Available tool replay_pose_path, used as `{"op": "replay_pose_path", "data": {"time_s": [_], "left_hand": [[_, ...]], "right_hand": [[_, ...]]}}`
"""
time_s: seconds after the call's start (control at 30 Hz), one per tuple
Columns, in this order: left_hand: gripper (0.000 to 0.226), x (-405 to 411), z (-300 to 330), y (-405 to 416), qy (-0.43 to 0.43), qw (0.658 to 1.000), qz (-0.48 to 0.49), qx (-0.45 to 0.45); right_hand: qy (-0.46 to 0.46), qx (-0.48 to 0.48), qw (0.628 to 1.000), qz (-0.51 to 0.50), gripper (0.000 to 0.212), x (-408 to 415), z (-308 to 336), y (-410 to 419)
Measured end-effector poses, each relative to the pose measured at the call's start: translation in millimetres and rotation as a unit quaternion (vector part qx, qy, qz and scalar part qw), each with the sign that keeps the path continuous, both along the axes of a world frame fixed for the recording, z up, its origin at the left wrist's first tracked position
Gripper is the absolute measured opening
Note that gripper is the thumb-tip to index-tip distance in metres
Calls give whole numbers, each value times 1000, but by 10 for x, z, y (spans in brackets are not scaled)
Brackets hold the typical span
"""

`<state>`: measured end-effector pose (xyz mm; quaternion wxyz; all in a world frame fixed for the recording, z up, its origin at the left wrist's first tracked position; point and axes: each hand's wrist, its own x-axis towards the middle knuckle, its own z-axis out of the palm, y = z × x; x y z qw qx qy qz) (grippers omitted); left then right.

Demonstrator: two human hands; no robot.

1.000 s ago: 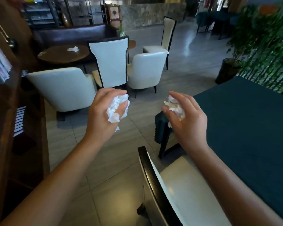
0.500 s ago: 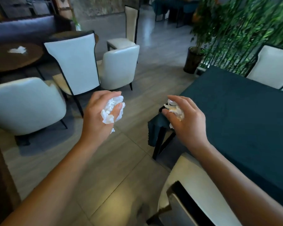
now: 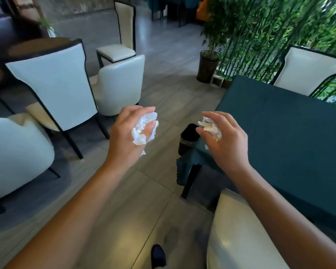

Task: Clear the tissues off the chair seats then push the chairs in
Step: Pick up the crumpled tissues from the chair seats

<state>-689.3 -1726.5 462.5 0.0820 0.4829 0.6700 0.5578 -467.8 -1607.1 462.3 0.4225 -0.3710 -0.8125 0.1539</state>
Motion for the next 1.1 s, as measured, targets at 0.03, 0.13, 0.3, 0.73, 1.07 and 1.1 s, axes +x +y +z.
{"op": "replay_pose_path", "data": {"time_s": [0.03,0.13,0.3,0.73,1.07,1.1], "left_hand": [[25,-87,4,125,4,1000,-7,-1],[25,-383,60,520,10,1000,-14,-7],[25,-902,93,1167,21,999,-34,0],[21,-2347,-170,2750,117,982,-141,35],[23,-2802,-249,4336,48,956,-288,10],[23,-2804,-289,4576,44,954,-298,-6]], "right_hand": [[2,2,1000,-9,35,-89,-22,139],[25,-8,999,-34,34,-387,-45,535],[30,-23,998,-47,33,-901,-79,1039],[-21,24,986,-165,32,-2167,-229,1983],[18,3,951,-308,31,-2517,-321,2877],[23,-5,946,-323,31,-2509,-370,3080]]}}
